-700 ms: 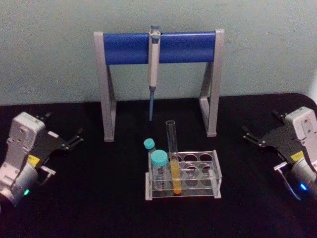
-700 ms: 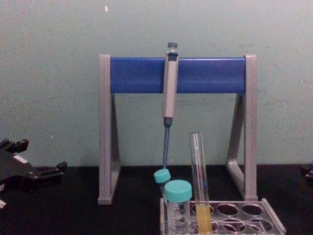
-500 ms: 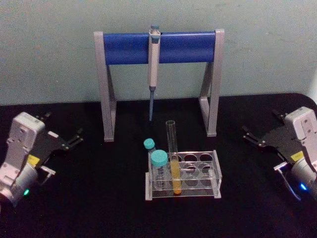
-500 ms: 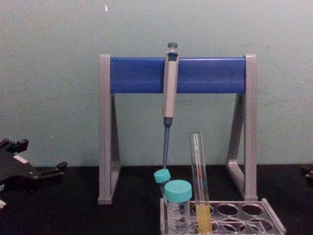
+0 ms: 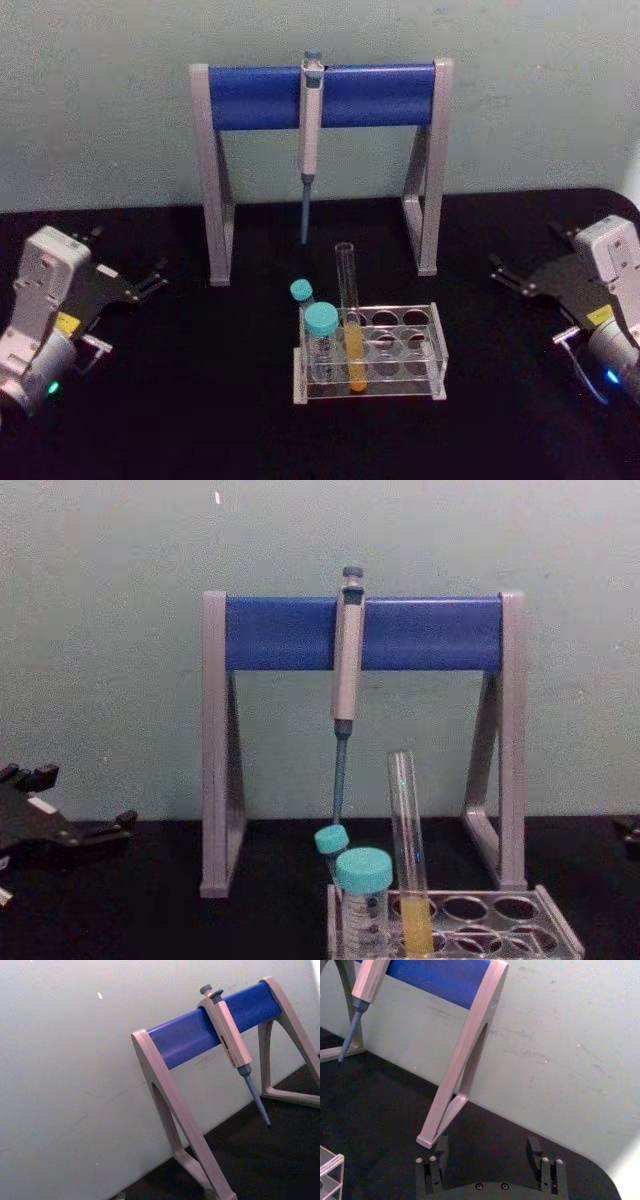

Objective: Pick up the test tube from the test tube rack, shake it, then place it back into the test tube rack.

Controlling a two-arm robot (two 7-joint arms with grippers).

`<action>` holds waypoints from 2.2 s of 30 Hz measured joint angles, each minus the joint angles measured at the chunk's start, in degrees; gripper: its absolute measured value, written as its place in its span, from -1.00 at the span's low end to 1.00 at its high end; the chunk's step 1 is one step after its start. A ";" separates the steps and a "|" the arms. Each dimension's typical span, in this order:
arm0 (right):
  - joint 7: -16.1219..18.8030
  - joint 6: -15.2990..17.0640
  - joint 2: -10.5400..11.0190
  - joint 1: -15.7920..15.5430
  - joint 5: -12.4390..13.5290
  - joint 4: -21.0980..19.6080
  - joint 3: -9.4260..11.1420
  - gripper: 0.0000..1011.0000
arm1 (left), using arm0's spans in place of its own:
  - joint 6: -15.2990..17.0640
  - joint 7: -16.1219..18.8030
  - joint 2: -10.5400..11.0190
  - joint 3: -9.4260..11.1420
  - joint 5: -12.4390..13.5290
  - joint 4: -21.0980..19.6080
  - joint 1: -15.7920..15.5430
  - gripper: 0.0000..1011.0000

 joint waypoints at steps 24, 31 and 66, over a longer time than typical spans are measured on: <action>0.00 0.00 0.00 -0.01 0.00 0.00 0.00 0.98 | 0.00 0.00 0.00 0.00 0.00 0.00 0.00 0.98; 0.00 0.00 0.00 -0.01 0.00 0.00 0.00 0.98 | 0.00 0.00 0.00 0.00 0.00 0.00 0.00 0.98; 0.00 0.00 0.00 -0.01 0.00 0.00 0.00 0.98 | 0.00 0.00 0.00 0.00 0.00 0.00 0.00 0.98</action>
